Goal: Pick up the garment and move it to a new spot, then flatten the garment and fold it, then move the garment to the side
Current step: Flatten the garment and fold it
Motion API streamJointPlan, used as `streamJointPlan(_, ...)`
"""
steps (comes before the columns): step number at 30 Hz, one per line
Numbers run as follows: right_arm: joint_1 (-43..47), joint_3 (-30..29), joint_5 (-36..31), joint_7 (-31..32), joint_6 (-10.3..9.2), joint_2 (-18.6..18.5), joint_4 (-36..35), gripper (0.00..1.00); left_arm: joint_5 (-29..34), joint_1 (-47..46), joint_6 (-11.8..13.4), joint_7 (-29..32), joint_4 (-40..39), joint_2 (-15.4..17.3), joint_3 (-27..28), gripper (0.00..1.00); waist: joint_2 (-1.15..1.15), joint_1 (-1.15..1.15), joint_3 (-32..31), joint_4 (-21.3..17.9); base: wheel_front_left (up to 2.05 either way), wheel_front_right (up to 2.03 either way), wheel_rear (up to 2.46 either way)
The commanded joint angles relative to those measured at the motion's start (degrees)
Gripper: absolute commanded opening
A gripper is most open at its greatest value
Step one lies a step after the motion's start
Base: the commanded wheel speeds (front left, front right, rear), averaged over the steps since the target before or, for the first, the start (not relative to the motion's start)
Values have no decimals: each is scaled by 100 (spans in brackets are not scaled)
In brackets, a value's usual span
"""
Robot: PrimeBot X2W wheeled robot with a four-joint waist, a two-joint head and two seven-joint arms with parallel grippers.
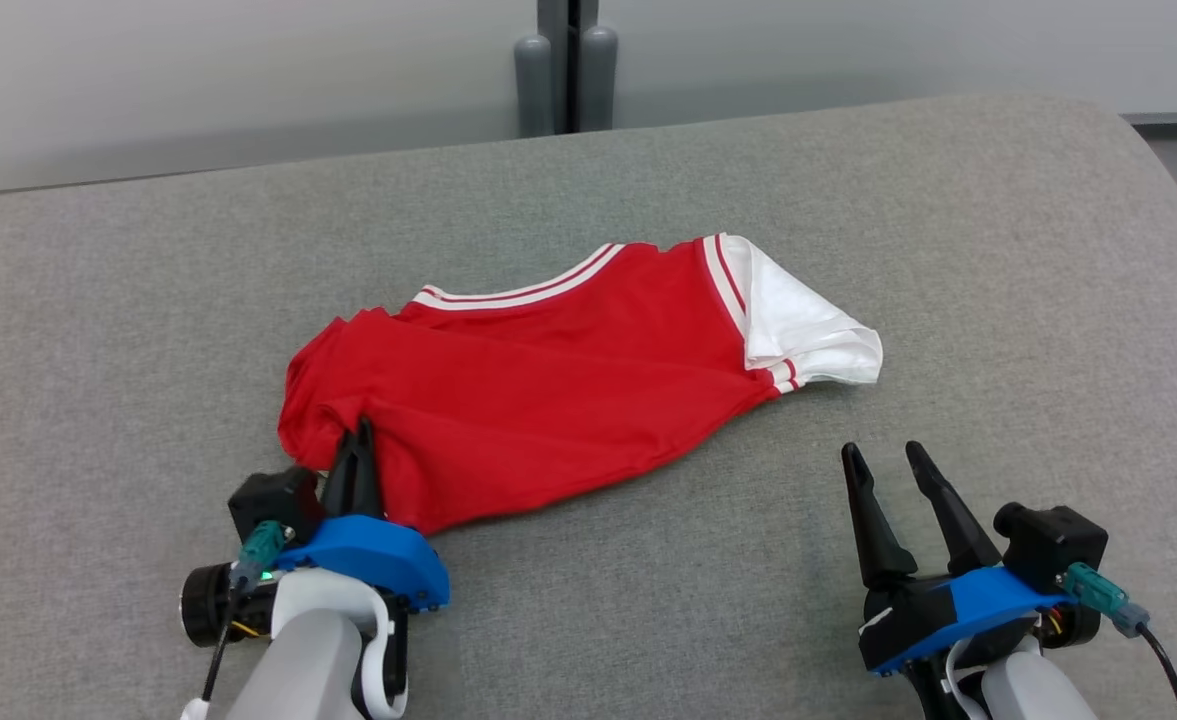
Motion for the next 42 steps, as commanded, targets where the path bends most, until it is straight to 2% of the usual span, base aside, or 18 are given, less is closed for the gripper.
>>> streamJointPlan(1,-77,-6,21,-23,1,-39,-36,100,77,-152,58,-16,39,5,105,0,-2,-2,26,-53,0,0,0)
streamJointPlan(5,-102,-34,40,-23,1,-72,-60,100,316,-290,140,-15,212,33,439,0,-2,-2,80,-171,0,0,0)
streamJointPlan(10,-136,-60,27,-23,1,-58,-98,100,559,-334,70,-16,362,31,660,0,-2,-2,44,-196,0,0,0)
streamJointPlan(11,-136,-50,6,-23,1,-54,-118,100,607,-319,51,-16,375,32,697,26,-2,-2,17,-185,0,0,0)
streamJointPlan(12,-124,-45,-17,-24,1,-50,-136,100,648,-284,44,-16,377,31,736,84,-2,-2,-19,-171,0,0,0)
streamJointPlan(13,-113,-54,-27,-23,1,-49,-154,100,672,-232,41,-15,353,31,780,100,-2,-2,-68,-153,0,0,0)
streamJointPlan(17,-40,-91,-189,-24,1,-32,-273,100,823,0,20,-16,212,11,904,100,-2,-2,-313,-66,0,0,0)
streamJointPlan(23,144,-231,-632,-23,1,-6,-549,100,1184,569,134,-16,-268,13,1171,100,-2,-2,-823,80,0,0,0)
streamJointPlan(29,450,-346,-929,-23,1,14,-643,100,1435,1199,-20,-15,-788,8,1172,100,-2,-2,-1190,198,0,0,0)
streamJointPlan(35,708,-436,-1093,-23,1,16,-582,100,1238,1771,-8,-15,-1101,1,883,100,-2,-2,-1367,239,0,0,0)
streamJointPlan(42,792,-402,-1031,-23,1,17,-551,100,1090,2030,-63,-15,-998,-1,537,100,-2,-2,-1345,269,0,0,0)
